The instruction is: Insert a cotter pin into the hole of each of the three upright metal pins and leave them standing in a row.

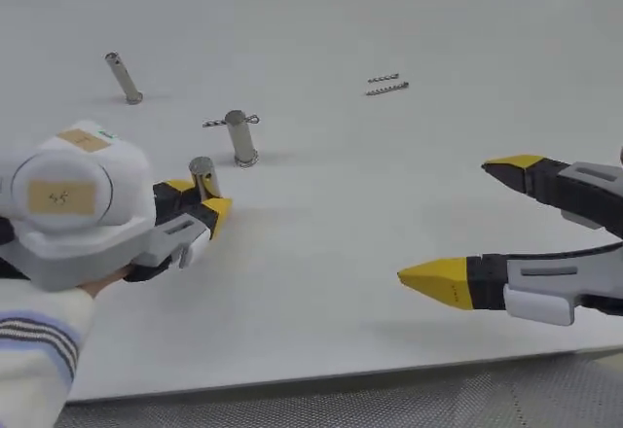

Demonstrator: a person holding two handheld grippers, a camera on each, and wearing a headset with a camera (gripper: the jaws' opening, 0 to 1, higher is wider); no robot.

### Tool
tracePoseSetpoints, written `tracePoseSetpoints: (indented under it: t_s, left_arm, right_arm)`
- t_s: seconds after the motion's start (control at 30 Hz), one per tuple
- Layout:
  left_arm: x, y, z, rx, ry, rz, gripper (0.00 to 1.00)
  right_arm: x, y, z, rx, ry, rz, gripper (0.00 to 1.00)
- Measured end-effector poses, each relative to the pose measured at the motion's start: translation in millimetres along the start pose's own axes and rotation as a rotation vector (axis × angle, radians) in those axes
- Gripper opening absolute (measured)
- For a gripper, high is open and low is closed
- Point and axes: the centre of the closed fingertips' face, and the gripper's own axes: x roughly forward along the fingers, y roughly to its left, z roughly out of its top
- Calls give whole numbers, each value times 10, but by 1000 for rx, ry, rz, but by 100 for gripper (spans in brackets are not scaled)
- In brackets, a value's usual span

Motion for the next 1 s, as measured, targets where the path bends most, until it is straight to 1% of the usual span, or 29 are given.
tracePoseSetpoints:
  t_s: [0.07, 0.17, 0.33, 0.4, 0.47, 0.5, 0.57, 0.6, 0.67, 0.7, 0.77, 0.93, 1.0]
  left_arm:
    - [12, 5, -20, 1, 5, 23, 11]
    - [16, 22, -51, -38, 12, 54, 11]
    - [33, 23, -86, -74, 24, 77, 11]
    - [35, 30, -90, -70, 25, 91, 11]
    - [34, 48, -92, -100, 22, 110, 11]
    - [34, 57, -96, -116, 21, 120, 11]
    - [37, 84, -108, -112, 28, 142, 11]
    - [32, 111, -134, -128, 41, 171, 11]
    - [42, 106, -169, -172, 48, 174, 11]
    - [42, 120, -145, -166, 31, 181, 11]
    - [35, 120, -154, -161, 37, 187, 11]
    - [46, 131, -145, -185, 26, 205, 11]
    - [46, 124, -145, -181, 27, 205, 11]
  right_arm:
    - [4, -4, 6, -6, 3, 6, 91]
    - [5, -4, 20, -12, 3, 15, 91]
    - [3, -16, 30, -15, 2, 23, 91]
    - [2, -11, 24, -18, 7, 29, 91]
    - [-1, -4, 24, -29, 7, 34, 91]
    - [-2, 0, 22, -29, 8, 35, 91]
    - [-1, 5, 21, -29, 8, 39, 91]
    - [2, 3, 19, -29, 9, 39, 91]
    - [7, -6, 12, -28, 13, 36, 91]
    - [8, -9, 11, -27, 13, 35, 91]
    - [7, -13, 17, -24, 10, 33, 91]
    - [4, -9, 4, -25, 15, 35, 91]
    - [6, -6, 5, -22, 14, 35, 91]
